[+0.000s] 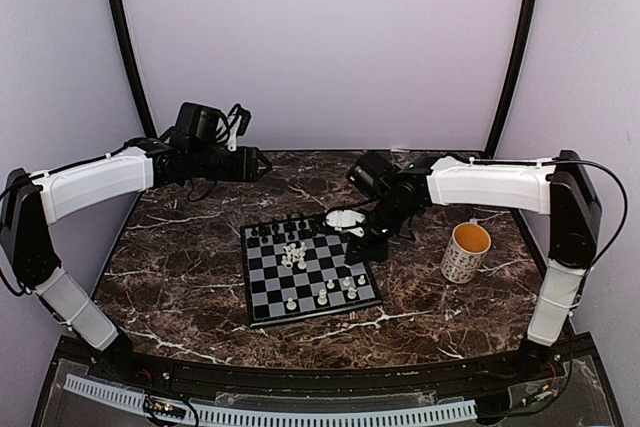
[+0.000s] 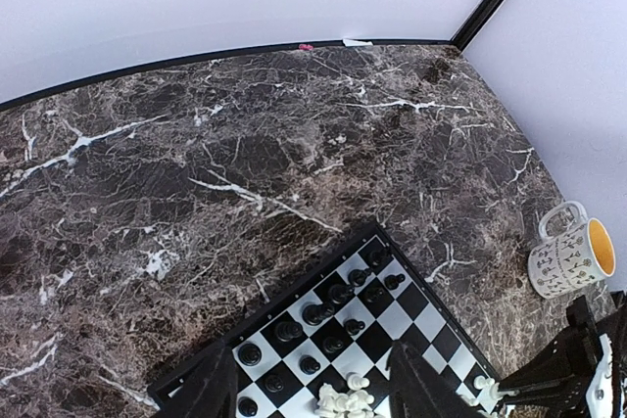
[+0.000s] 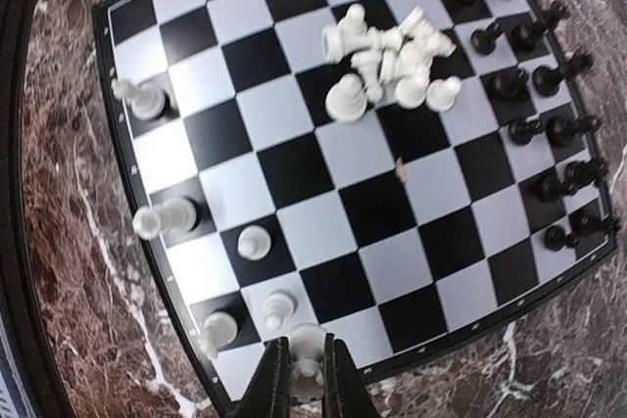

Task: Set up the chess pieces on the board
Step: Place the rook at h1.

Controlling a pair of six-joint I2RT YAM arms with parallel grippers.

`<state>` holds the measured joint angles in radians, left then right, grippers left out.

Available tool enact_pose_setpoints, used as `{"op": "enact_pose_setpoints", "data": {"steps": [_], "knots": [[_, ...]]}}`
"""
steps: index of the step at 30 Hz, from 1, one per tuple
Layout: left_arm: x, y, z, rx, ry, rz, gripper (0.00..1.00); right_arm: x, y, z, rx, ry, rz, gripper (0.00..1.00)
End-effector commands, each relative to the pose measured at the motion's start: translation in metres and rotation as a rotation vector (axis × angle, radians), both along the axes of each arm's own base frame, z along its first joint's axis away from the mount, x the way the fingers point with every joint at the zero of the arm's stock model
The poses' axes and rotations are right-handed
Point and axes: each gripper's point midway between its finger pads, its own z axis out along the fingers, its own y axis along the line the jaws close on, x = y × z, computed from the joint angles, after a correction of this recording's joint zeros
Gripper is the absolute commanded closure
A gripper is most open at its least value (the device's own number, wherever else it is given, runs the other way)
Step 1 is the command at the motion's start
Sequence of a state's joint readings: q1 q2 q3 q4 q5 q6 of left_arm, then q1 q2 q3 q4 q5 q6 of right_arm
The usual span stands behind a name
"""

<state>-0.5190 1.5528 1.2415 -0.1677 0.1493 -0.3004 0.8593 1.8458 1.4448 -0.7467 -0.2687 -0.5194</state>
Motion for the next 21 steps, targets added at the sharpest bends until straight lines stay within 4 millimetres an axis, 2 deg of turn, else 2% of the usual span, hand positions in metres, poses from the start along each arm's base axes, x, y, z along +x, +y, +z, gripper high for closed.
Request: {"op": "enact_pose_setpoints", "data": {"steps": [1, 4, 8, 21], "knots": [[0.003, 0.002, 0.019, -0.016, -0.034, 0.005, 0.45, -0.017, -0.028, -0.001, -0.042, -0.029, 0.032, 0.94], [0.004, 0.003, 0.017, -0.012, -0.031, 0.006, 0.45, -0.027, -0.04, -0.009, -0.057, -0.026, 0.05, 0.93], [0.005, 0.003, 0.015, -0.008, -0.028, 0.011, 0.45, -0.036, -0.043, -0.019, -0.062, 0.013, 0.063, 0.93], [0.006, 0.005, 0.014, -0.002, -0.027, 0.013, 0.45, -0.038, -0.042, -0.046, -0.109, -0.017, 0.087, 0.92]]}}
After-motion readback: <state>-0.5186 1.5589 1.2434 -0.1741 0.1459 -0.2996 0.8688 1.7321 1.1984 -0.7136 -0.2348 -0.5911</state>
